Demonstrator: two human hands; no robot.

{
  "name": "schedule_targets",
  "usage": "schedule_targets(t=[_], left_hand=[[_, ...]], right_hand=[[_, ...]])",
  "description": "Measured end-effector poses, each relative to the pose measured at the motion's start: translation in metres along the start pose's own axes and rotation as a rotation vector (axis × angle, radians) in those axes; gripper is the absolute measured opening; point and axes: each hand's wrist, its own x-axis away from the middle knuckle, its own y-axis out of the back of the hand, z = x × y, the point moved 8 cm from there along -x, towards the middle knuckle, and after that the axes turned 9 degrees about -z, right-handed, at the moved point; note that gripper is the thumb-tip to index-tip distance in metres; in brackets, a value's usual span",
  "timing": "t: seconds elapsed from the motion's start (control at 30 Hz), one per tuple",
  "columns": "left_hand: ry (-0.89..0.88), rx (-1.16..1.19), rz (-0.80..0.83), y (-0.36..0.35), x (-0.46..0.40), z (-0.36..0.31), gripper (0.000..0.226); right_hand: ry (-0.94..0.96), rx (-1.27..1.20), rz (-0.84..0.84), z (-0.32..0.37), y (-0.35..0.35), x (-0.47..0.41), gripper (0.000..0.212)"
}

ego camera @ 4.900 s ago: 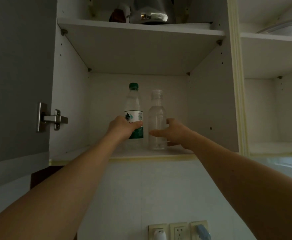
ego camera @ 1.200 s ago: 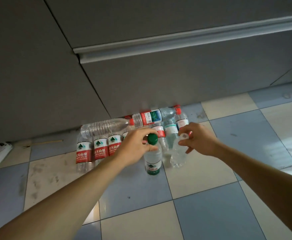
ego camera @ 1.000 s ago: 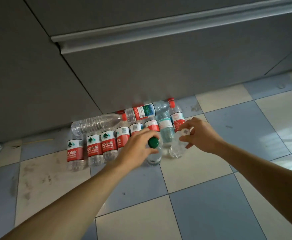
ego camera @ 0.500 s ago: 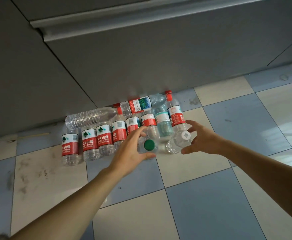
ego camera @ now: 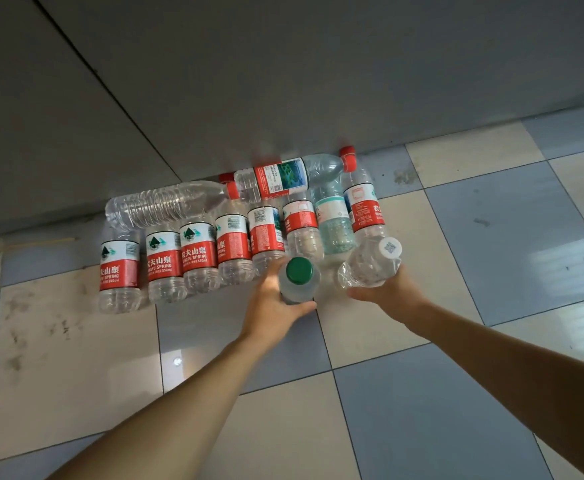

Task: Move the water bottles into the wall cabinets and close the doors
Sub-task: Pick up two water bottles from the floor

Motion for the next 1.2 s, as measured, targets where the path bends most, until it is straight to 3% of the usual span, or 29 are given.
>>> schedule_targets(t=[0.17, 0.33, 0.6, 0.87, 1.07, 1.2], left_hand=[[0.015, 0.011, 0.003, -0.008, -0.005, -0.001, 0.075], [0.058, -0.015, 0.063, -0.003, 0.0, -0.009, 0.06], [0.097, -0.014, 0.101, 0.059, 0.031, -0.07, 0.067], [0.084, 0.034, 0.008, 0.203, 0.086, -0.221, 0.071], [-0.027, 0.056, -0.008, 0.335, 0.117, -0.371, 0.071], [-0.067, 0.099, 0.03, 0.424, 0.139, -0.459, 0.057]], right_hand=[[-0.009, 0.035, -0.029, -0.007, 0.0, -0.007, 0.058], [-0.041, 0.118, -0.125, -0.003, 0.005, 0.006, 0.058], [-0.039, 0.203, -0.144, 0.072, 0.007, 0.07, 0.067], [0.028, 0.235, -0.119, 0.247, 0.002, 0.184, 0.074], [0.119, 0.206, -0.114, 0.425, 0.0, 0.257, 0.055], [0.192, 0.181, -0.125, 0.55, -0.007, 0.305, 0.056]])
